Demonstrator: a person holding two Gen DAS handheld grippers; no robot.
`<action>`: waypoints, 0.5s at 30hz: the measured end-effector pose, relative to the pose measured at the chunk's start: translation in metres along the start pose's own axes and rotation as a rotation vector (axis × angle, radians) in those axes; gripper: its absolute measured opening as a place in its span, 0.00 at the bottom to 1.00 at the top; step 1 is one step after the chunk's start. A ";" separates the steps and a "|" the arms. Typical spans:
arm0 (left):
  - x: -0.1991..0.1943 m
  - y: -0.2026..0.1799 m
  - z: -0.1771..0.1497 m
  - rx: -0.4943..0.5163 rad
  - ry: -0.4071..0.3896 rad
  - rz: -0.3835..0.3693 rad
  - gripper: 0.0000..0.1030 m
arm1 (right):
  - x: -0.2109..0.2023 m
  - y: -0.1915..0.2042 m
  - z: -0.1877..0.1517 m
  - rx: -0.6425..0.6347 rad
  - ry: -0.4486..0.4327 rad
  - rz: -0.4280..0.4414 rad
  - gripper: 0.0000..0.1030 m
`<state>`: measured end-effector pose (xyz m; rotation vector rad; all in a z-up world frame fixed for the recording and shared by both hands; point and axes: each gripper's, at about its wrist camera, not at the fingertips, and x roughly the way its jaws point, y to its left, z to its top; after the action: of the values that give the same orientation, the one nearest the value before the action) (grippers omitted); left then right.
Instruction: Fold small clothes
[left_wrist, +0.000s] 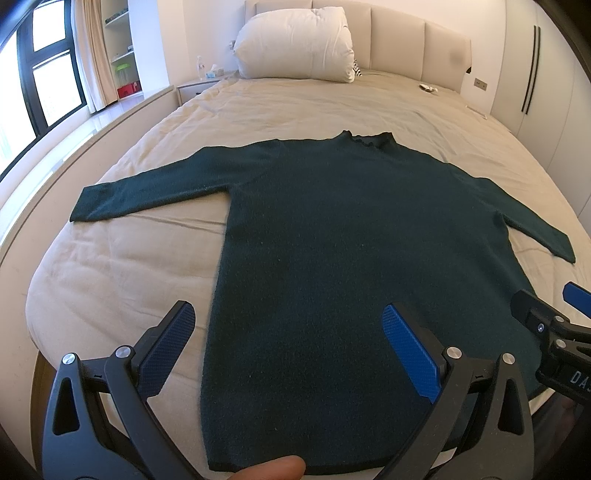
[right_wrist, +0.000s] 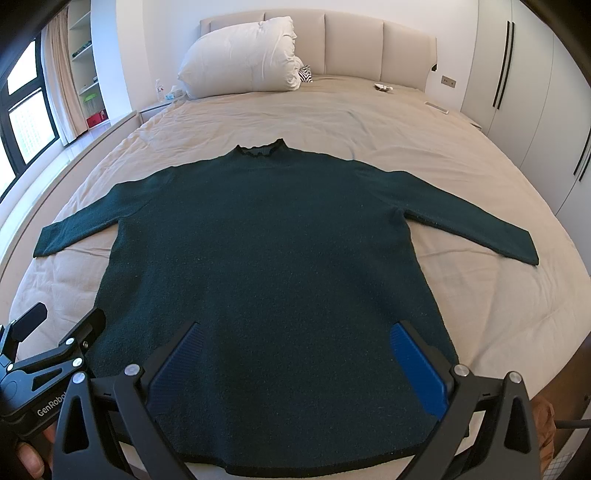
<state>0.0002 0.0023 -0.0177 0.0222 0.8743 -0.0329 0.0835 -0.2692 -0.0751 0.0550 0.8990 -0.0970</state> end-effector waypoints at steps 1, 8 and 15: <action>0.000 0.000 0.000 0.001 0.000 0.000 1.00 | 0.000 0.001 -0.001 0.000 0.000 0.000 1.00; 0.002 0.000 0.001 0.002 0.008 -0.004 1.00 | 0.000 0.001 -0.001 0.001 0.001 0.001 1.00; 0.003 0.000 0.002 0.003 0.013 -0.009 1.00 | 0.000 -0.001 0.001 0.000 0.001 0.001 1.00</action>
<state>0.0038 0.0024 -0.0186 0.0216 0.8872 -0.0428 0.0840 -0.2707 -0.0750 0.0559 0.9001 -0.0957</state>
